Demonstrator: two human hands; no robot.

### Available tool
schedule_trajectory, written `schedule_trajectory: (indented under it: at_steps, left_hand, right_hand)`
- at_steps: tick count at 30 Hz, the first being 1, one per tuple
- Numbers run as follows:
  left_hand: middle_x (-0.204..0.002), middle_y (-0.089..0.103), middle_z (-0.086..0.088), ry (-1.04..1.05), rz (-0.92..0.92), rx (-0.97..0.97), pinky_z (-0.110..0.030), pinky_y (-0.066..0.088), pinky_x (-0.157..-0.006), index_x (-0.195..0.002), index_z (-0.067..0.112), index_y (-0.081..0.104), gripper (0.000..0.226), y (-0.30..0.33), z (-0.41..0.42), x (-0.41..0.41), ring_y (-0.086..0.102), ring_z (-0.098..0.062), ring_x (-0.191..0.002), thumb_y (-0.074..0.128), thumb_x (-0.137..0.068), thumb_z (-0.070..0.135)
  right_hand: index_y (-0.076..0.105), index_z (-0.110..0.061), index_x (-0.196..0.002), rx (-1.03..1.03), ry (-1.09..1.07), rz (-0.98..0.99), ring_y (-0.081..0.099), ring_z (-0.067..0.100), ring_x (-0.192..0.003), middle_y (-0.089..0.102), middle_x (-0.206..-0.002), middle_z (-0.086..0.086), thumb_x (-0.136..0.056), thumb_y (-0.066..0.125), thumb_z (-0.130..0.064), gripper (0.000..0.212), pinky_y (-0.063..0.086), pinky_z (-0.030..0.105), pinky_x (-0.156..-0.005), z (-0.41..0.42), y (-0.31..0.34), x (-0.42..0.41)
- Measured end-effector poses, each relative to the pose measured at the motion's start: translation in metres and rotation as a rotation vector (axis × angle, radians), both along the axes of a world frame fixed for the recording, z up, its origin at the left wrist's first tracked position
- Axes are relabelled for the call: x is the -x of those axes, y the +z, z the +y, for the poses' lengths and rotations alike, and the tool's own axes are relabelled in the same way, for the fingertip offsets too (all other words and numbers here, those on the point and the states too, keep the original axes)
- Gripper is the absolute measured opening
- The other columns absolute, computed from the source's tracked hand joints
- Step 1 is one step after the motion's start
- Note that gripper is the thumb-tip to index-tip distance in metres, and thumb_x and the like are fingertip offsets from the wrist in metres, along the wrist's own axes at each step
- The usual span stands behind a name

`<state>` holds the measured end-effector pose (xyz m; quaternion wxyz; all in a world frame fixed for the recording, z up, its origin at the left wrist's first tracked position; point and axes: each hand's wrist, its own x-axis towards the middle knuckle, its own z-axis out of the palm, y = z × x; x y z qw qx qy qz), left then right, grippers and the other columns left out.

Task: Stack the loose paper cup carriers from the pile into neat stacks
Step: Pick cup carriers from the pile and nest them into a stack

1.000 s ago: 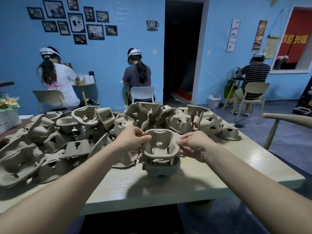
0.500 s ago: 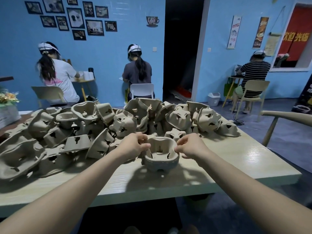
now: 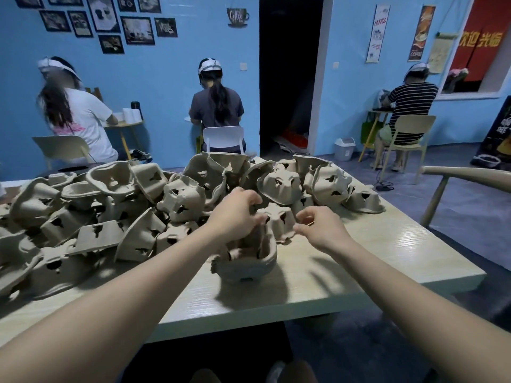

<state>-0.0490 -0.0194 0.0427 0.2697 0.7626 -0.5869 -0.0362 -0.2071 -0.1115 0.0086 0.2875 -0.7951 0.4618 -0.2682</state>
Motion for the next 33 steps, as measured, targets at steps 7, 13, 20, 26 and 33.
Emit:
schedule_trajectory:
  at_steps: [7,13,20,26,33]
  left_hand:
    - [-0.121,0.052,-0.005,-0.101,0.008,0.014,-0.031,0.043,-0.094,-0.122,0.014,0.055,0.038,-0.007,-0.071,0.054,0.053,-0.022,-0.108,0.063,-0.088,0.029]
    - [-0.123,0.048,-0.011,-0.076,0.08,-0.004,-0.029,0.036,-0.086,-0.127,0.009,0.047,0.046,-0.031,-0.127,0.083,0.049,-0.027,-0.112,0.061,-0.089,0.031]
    - [-0.135,0.032,-0.017,0.04,0.193,0.077,-0.036,0.027,-0.107,-0.132,0.005,0.035,0.059,-0.04,-0.178,0.097,0.031,-0.032,-0.127,0.061,-0.088,0.035]
    - [-0.142,0.022,-0.02,0.12,0.242,0.11,-0.039,0.021,-0.11,-0.135,0.002,0.028,0.07,-0.04,-0.208,0.101,0.021,-0.035,-0.133,0.059,-0.088,0.043]
    - [-0.143,0.028,-0.015,0.161,0.202,0.167,-0.042,0.026,-0.107,-0.141,0.005,0.024,0.071,-0.044,-0.221,0.105,0.025,-0.032,-0.133,0.061,-0.088,0.036]
  right_hand:
    - [0.061,-0.012,-0.119,0.066,-0.092,0.134,0.055,0.026,-0.111,0.059,-0.122,0.009,-0.085,0.064,-0.023,0.035,0.044,0.035,-0.095,-0.058,-0.024,0.049]
    - [0.059,-0.013,-0.12,0.116,-0.168,0.211,0.044,0.03,-0.123,0.052,-0.13,0.011,-0.086,0.064,-0.027,0.038,0.038,0.037,-0.102,-0.103,-0.044,0.083]
    - [0.056,-0.02,-0.119,0.141,-0.147,0.289,0.037,0.028,-0.12,0.045,-0.129,0.004,-0.084,0.062,-0.045,0.044,0.038,0.038,-0.099,-0.127,-0.063,0.101]
    - [0.055,-0.024,-0.118,0.201,-0.119,0.297,0.037,0.023,-0.119,0.043,-0.126,-0.001,-0.086,0.055,-0.051,0.042,0.032,0.036,-0.097,-0.131,-0.074,0.1]
    - [0.053,-0.026,-0.118,0.23,-0.113,0.316,0.038,0.023,-0.118,0.044,-0.124,-0.002,-0.086,0.052,-0.052,0.041,0.035,0.038,-0.097,-0.132,-0.076,0.1]
